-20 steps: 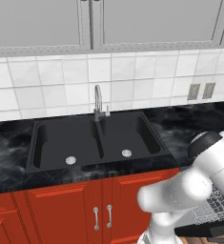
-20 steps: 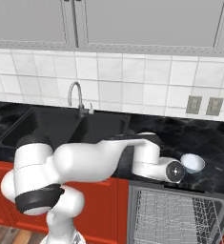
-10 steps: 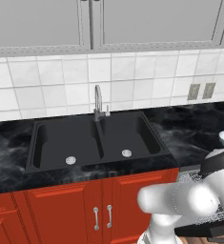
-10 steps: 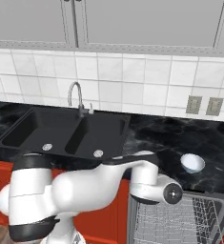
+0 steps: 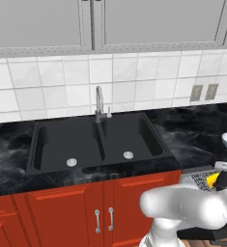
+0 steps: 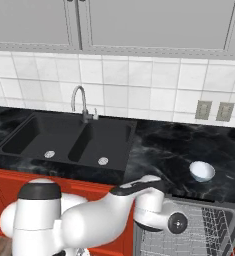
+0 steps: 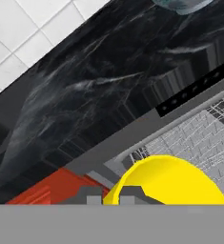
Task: Pick up the cup and bowl from the counter, place them in the dishwasher, and close the dishwasher door.
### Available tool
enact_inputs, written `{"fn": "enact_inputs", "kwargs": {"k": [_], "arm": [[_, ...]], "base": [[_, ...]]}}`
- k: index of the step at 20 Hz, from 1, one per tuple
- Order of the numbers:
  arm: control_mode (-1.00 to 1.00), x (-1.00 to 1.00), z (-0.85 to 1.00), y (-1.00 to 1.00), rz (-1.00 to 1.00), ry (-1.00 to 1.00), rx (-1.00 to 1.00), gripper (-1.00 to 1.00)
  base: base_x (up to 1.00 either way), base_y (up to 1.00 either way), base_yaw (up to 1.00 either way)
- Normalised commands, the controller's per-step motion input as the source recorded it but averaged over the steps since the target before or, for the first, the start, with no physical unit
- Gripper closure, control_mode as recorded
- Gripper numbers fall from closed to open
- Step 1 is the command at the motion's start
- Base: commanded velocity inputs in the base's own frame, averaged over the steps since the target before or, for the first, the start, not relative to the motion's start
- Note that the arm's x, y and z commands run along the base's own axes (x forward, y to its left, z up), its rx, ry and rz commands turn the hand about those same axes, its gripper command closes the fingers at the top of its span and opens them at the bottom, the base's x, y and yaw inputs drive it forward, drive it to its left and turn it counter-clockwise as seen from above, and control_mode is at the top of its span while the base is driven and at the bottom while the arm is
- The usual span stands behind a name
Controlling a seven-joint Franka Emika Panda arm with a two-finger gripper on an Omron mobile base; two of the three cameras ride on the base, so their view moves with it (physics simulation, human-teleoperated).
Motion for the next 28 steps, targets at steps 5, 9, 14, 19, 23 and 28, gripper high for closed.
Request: {"fn": "enact_inputs", "kwargs": {"k": [5, 9, 14, 19, 23, 28], "arm": [[-1.0, -0.01, -0.57, -0.12, -0.02, 0.0, 0.05, 1.0], [-1.0, 0.0, -0.63, -0.12, 0.0, 0.0, 0.0, 1.0], [-1.0, 0.0, -0.53, -0.23, -0.01, 0.0, 0.02, 1.0], [-1.0, 0.07, -0.51, -0.33, 0.0, 0.0, 0.03, 1.0], [-1.0, 0.2, -0.53, -0.33, 0.0, 0.01, 0.04, 1.0], [-1.0, 0.32, -0.48, -0.33, -0.01, 0.03, 0.05, 1.0]], "base": [[0.0, 0.0, 0.0], [0.0, 0.0, 0.0], [0.0, 0.0, 0.0], [0.0, 0.0, 0.0], [0.0, 0.0, 0.0], [0.0, 0.0, 0.0]]}}
